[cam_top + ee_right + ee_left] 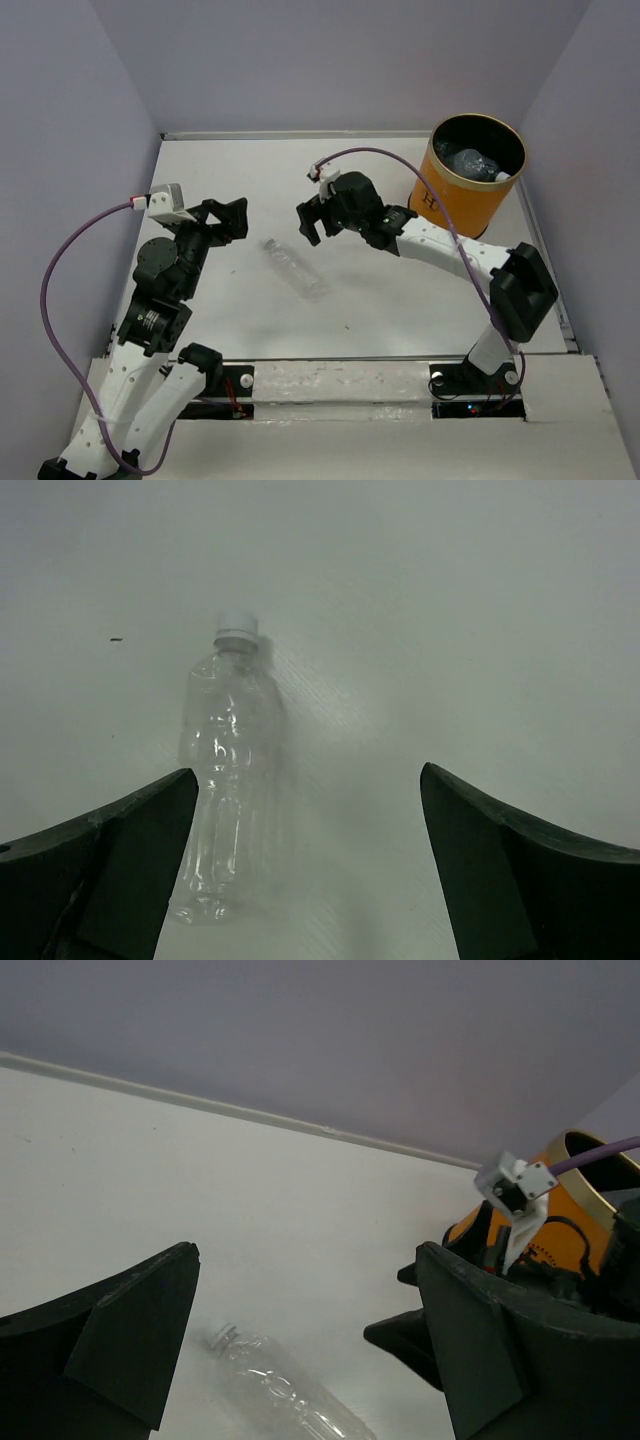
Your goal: Put the plastic bottles in the bin
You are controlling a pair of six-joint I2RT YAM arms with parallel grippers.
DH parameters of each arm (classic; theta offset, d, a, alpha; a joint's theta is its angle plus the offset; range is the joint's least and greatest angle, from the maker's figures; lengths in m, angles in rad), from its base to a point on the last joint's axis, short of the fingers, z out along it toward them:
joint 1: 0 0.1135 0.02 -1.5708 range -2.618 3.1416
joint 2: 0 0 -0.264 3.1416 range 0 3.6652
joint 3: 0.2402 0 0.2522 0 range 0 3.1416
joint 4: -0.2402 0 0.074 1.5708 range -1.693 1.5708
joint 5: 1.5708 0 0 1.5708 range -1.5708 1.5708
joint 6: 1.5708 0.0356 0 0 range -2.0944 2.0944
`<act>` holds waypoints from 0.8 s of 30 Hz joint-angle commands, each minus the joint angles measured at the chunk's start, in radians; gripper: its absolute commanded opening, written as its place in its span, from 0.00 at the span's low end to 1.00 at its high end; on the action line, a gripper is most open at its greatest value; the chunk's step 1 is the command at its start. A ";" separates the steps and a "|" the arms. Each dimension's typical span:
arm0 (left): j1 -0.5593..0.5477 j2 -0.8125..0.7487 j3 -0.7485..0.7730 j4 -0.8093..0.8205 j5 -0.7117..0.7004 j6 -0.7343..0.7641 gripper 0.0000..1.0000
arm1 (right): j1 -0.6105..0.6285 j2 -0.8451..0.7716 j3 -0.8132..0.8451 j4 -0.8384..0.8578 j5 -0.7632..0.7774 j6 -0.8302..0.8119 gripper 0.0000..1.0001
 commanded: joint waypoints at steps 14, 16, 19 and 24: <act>0.011 -0.052 0.008 0.024 -0.083 0.026 0.99 | 0.096 0.487 0.454 -0.391 -0.218 -0.009 0.98; 0.009 -0.054 0.008 0.026 -0.080 0.026 0.99 | 0.096 0.504 0.457 -0.396 -0.232 -0.004 0.91; 0.009 -0.054 0.008 0.027 -0.075 0.024 0.99 | 0.096 0.507 0.476 -0.396 -0.228 0.000 0.66; 0.009 -0.047 0.005 0.030 -0.065 0.021 0.99 | 0.096 0.411 0.523 -0.376 -0.051 -0.001 0.35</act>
